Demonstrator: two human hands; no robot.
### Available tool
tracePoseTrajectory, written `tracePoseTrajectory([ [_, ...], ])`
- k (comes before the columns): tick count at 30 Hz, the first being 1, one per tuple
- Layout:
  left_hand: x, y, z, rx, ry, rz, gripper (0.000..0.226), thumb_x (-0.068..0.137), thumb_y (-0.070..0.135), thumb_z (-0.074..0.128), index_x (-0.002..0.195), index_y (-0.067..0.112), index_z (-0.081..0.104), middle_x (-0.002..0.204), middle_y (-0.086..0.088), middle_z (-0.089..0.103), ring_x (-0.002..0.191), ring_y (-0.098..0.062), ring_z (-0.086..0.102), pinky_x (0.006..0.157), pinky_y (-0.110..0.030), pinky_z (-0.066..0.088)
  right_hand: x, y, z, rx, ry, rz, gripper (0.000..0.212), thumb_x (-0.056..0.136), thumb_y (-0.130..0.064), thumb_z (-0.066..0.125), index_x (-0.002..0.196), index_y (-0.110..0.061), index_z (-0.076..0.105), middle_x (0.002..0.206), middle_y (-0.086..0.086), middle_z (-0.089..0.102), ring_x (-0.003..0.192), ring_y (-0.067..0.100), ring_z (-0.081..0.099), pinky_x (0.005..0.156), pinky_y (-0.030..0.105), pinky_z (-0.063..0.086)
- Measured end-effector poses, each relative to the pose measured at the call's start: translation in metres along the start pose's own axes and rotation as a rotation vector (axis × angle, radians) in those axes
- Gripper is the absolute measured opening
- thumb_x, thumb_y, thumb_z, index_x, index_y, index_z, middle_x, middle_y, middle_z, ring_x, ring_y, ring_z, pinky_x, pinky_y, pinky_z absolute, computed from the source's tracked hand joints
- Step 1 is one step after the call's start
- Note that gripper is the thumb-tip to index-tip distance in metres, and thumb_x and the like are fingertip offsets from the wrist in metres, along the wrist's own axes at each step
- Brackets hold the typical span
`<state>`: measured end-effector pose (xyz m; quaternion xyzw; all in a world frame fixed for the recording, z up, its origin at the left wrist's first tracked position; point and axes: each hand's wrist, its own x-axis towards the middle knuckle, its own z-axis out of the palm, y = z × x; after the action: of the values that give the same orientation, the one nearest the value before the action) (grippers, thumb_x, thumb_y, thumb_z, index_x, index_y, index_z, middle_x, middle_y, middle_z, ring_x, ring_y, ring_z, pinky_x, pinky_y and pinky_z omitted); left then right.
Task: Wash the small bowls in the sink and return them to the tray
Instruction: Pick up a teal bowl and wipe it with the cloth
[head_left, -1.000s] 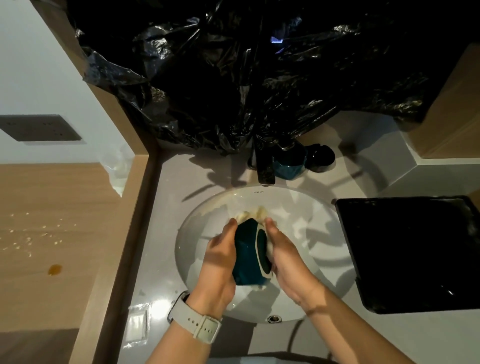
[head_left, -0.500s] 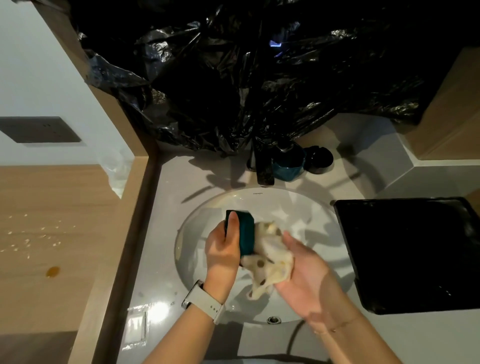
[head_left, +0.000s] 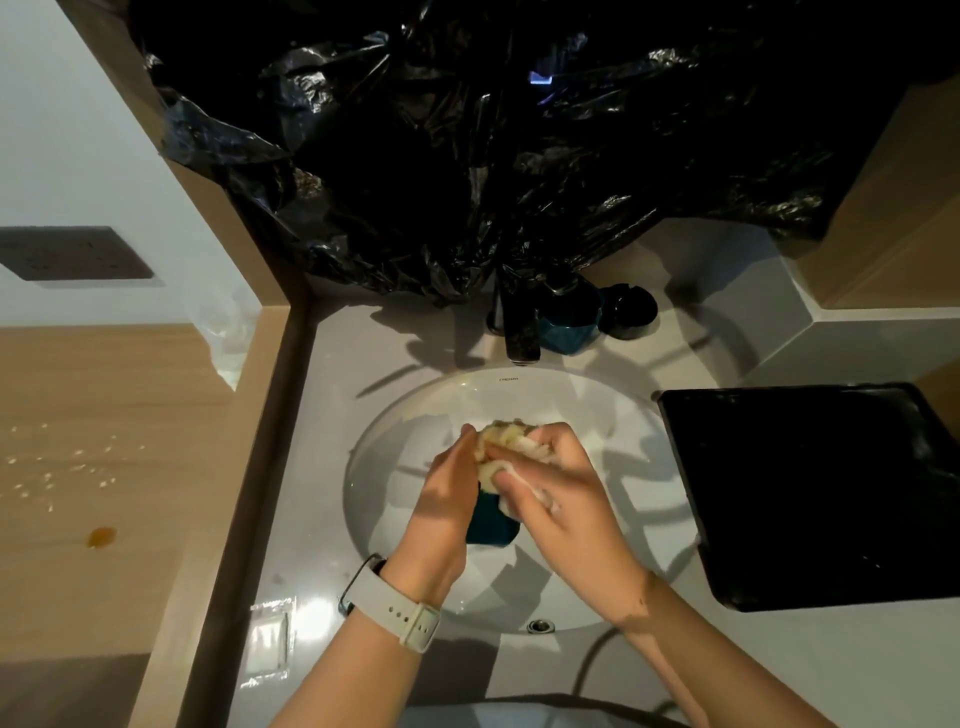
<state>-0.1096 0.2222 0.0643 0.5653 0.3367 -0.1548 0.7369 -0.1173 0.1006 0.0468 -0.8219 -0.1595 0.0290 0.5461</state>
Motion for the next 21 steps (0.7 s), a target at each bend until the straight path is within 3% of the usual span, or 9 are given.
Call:
tracePoseTrajectory([
  [2, -0.002, -0.002, 0.002, 0.03, 0.048, 0.008, 0.044, 0.104, 0.041, 0.036, 0.087, 0.015, 0.068, 0.073, -0.005, 0.068, 0.065, -0.018, 0.065, 0.061, -0.027, 0.051, 0.016, 0.001, 0.001, 0.195, 0.083, 0.155, 0.011, 0.09, -0.018, 0.065, 0.086, -0.007, 0.067, 0.082, -0.016, 0.049, 0.079, 0.007, 0.057, 0.072, 0.021, 0.047],
  [4, -0.002, -0.001, 0.003, 0.081, 0.076, 0.003, 0.045, 0.104, 0.044, 0.034, 0.089, 0.014, 0.064, 0.07, -0.005, 0.062, 0.061, -0.018, 0.06, 0.057, -0.027, 0.047, 0.023, -0.003, -0.001, 0.345, 0.14, 0.256, 0.015, 0.087, -0.008, 0.066, 0.073, -0.012, 0.068, 0.073, -0.013, 0.048, 0.073, 0.007, 0.056, 0.07, 0.017, 0.045],
  [6, 0.0, -0.001, 0.003, 0.061, 0.087, 0.024, 0.043, 0.103, 0.044, 0.036, 0.096, 0.013, 0.064, 0.074, -0.004, 0.064, 0.064, -0.017, 0.062, 0.059, -0.027, 0.049, 0.013, -0.002, 0.001, 0.408, 0.109, 0.246, 0.009, 0.087, -0.002, 0.064, 0.088, -0.002, 0.072, 0.073, -0.012, 0.053, 0.075, 0.006, 0.058, 0.067, 0.013, 0.046],
  [9, 0.002, 0.001, 0.0, -0.046, 0.093, 0.055, 0.034, 0.102, 0.042, 0.04, 0.091, 0.016, 0.058, 0.076, -0.004, 0.07, 0.069, -0.018, 0.067, 0.063, -0.03, 0.053, -0.021, 0.005, 0.015, 0.166, 0.034, -0.021, 0.035, 0.086, -0.008, 0.067, 0.118, -0.021, 0.068, 0.093, -0.013, 0.057, 0.094, 0.003, 0.058, 0.084, 0.013, 0.045],
  [11, 0.002, 0.002, 0.002, -0.039, 0.062, 0.048, 0.042, 0.103, 0.042, 0.038, 0.093, 0.013, 0.065, 0.078, -0.007, 0.074, 0.073, -0.022, 0.07, 0.068, -0.034, 0.056, -0.021, 0.008, 0.018, 0.105, 0.123, -0.069, 0.03, 0.087, -0.015, 0.067, 0.114, -0.028, 0.07, 0.093, -0.017, 0.052, 0.091, 0.004, 0.056, 0.083, 0.013, 0.044],
  [13, -0.001, 0.001, 0.007, -0.057, 0.075, -0.001, 0.047, 0.103, 0.042, 0.037, 0.101, 0.009, 0.07, 0.084, -0.009, 0.074, 0.077, -0.026, 0.07, 0.078, -0.044, 0.059, -0.002, 0.007, 0.017, 0.153, 0.255, 0.073, 0.014, 0.09, -0.024, 0.065, 0.093, -0.013, 0.072, 0.08, -0.009, 0.048, 0.072, 0.004, 0.053, 0.07, 0.017, 0.045],
  [15, -0.003, 0.0, 0.008, -0.102, 0.109, -0.054, 0.041, 0.102, 0.041, 0.042, 0.092, 0.011, 0.068, 0.07, -0.005, 0.068, 0.063, -0.022, 0.067, 0.068, -0.042, 0.061, 0.013, 0.002, 0.01, 0.287, 0.298, 0.244, 0.022, 0.089, -0.03, 0.063, 0.081, -0.01, 0.063, 0.071, -0.001, 0.044, 0.056, 0.007, 0.047, 0.057, 0.024, 0.044],
  [17, -0.003, 0.004, 0.01, -0.167, 0.116, -0.082, 0.039, 0.101, 0.04, 0.045, 0.085, 0.012, 0.066, 0.066, -0.004, 0.065, 0.057, -0.018, 0.065, 0.058, -0.032, 0.056, 0.01, 0.003, 0.009, 0.246, 0.265, 0.19, 0.015, 0.091, -0.032, 0.061, 0.092, -0.021, 0.07, 0.075, -0.003, 0.044, 0.063, 0.009, 0.051, 0.063, 0.022, 0.047],
  [21, 0.004, 0.008, 0.011, -0.221, 0.187, -0.054, 0.045, 0.099, 0.048, 0.045, 0.096, 0.008, 0.067, 0.084, -0.014, 0.07, 0.079, -0.032, 0.069, 0.082, -0.051, 0.058, -0.015, 0.021, 0.015, 0.098, 0.237, 0.027, 0.019, 0.091, -0.039, 0.056, 0.093, -0.027, 0.071, 0.081, -0.011, 0.045, 0.078, 0.012, 0.054, 0.074, 0.022, 0.044],
])
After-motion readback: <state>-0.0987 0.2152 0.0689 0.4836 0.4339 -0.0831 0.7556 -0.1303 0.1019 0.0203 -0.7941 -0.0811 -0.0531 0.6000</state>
